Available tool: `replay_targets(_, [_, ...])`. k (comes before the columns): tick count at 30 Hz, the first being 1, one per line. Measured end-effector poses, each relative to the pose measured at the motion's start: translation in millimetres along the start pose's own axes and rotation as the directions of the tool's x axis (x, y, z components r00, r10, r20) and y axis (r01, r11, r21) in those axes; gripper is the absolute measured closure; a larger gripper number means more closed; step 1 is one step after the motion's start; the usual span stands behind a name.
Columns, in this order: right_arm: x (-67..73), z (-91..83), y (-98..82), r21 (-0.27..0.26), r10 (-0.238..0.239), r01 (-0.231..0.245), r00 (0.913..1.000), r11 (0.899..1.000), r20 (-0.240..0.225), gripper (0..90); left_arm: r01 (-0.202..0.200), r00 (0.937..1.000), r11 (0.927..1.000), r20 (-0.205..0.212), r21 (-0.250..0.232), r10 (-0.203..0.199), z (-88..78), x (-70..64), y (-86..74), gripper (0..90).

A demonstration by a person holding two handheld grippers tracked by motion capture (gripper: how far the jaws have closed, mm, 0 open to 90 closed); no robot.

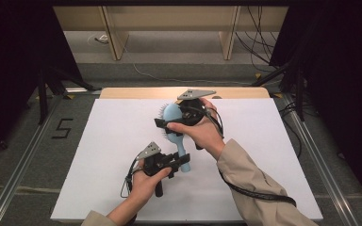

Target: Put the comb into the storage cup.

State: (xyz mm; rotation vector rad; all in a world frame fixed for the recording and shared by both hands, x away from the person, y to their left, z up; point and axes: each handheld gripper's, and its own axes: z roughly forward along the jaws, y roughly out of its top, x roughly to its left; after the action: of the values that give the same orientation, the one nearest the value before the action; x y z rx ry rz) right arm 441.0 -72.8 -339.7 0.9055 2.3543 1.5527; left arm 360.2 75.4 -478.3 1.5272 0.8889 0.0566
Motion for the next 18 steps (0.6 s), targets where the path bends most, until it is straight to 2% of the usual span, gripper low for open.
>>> replay_targets(18, [-0.6,-0.8,-2.2,0.014,0.024,-0.024,0.9996,1.0,0.012,18.5,-0.01,0.9999,0.9999,-0.005,0.004,0.01,0.3,0.0,-0.4,67.6])
